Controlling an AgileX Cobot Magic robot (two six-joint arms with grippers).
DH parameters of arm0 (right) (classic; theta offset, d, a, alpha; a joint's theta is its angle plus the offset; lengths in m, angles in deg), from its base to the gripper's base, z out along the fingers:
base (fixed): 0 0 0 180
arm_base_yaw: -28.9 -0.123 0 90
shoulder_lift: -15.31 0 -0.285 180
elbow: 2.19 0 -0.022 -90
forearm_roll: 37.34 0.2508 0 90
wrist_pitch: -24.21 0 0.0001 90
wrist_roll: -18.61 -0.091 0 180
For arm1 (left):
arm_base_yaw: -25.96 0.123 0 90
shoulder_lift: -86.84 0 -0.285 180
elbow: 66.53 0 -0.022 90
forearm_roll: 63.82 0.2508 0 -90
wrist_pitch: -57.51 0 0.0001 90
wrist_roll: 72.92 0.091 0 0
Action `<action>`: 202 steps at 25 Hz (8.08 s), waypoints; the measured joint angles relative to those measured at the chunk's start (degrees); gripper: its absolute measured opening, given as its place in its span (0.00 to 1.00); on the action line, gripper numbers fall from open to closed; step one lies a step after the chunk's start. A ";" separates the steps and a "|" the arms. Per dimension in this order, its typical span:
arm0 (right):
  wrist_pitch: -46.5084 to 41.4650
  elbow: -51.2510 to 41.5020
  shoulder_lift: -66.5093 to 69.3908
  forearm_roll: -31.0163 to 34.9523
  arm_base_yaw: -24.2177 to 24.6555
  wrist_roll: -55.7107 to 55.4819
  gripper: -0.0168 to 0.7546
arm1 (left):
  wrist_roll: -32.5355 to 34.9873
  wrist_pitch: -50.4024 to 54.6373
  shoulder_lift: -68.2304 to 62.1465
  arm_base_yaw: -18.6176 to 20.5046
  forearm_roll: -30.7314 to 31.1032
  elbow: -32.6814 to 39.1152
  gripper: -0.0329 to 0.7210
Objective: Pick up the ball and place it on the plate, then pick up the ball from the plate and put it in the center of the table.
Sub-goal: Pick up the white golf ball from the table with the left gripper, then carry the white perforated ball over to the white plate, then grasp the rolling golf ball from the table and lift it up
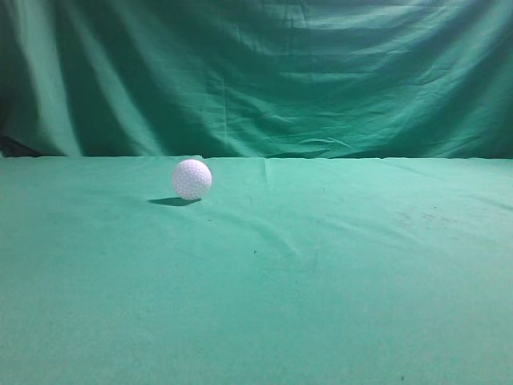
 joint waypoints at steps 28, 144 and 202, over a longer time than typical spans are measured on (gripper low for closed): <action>0.00 0.00 0.00 0.00 0.00 0.00 0.02 | -3.67 13.35 -29.97 -1.03 -0.13 -22.37 0.04; 0.15 0.00 0.00 0.09 0.00 -0.07 0.02 | 13.32 42.87 -99.44 16.70 -5.13 -68.71 0.45; -34.56 37.15 32.03 2.48 0.00 13.67 0.02 | 30.96 61.28 -87.14 3.92 -24.78 -92.80 0.04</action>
